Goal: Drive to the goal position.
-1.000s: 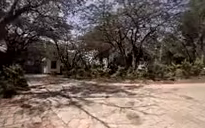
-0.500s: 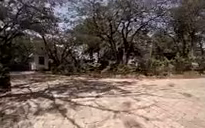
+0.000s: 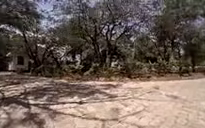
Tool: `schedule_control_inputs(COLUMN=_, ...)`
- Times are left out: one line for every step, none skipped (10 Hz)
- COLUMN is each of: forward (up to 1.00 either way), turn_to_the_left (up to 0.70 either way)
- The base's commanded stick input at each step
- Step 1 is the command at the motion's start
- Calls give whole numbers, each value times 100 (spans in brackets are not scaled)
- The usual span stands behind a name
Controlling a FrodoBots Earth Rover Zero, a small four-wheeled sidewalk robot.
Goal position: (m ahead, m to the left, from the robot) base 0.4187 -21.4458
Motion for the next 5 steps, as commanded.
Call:
schedule_control_inputs(forward=0, turn_to_the_left=-70)
schedule_control_inputs(forward=0, turn_to_the_left=-70)
schedule_control_inputs(forward=0, turn_to_the_left=-70)
schedule_control_inputs(forward=0, turn_to_the_left=-70)
schedule_control_inputs(forward=0, turn_to_the_left=-70)
